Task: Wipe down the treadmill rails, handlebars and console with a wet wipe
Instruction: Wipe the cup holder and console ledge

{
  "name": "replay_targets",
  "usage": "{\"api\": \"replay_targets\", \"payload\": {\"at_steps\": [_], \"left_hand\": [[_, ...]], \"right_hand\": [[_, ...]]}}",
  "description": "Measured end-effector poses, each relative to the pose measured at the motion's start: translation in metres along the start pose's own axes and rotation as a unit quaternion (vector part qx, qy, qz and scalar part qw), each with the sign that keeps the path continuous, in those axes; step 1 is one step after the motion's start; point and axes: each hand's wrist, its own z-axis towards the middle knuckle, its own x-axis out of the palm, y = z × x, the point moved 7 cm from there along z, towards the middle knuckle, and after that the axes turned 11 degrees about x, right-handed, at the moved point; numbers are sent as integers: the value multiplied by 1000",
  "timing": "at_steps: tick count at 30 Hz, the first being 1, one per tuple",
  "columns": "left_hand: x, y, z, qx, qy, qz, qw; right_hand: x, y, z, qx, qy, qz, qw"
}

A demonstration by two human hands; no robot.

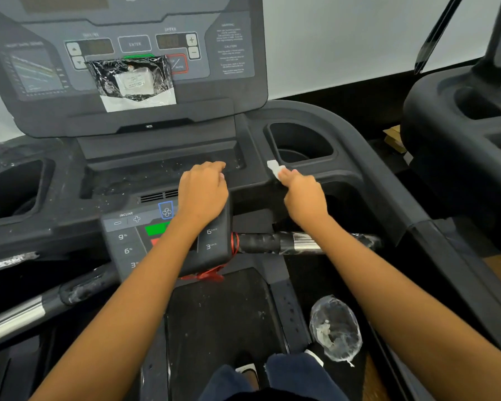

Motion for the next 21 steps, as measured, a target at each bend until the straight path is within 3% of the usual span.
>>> {"api": "replay_targets", "payload": {"at_steps": [3, 7, 13, 18, 20, 21], "left_hand": [[1, -2, -1, 3, -8, 9, 1000], [1, -5, -1, 9, -19, 9, 1000], [5, -6, -1, 19, -3, 30, 999], [3, -9, -6, 33, -12, 28, 999], [1, -12, -11, 45, -25, -16, 999], [-1, -16, -15, 54, -35, -57, 996]], "right_hand": [[-14, -8, 17, 54, -3, 1, 999], [3, 42, 7, 25, 11, 53, 998], [7, 47, 47, 26, 83, 72, 994], [7, 38, 2, 32, 26, 129, 991], [10, 20, -15, 61, 67, 202, 975], [8, 9, -20, 94, 101, 283, 949]]}}
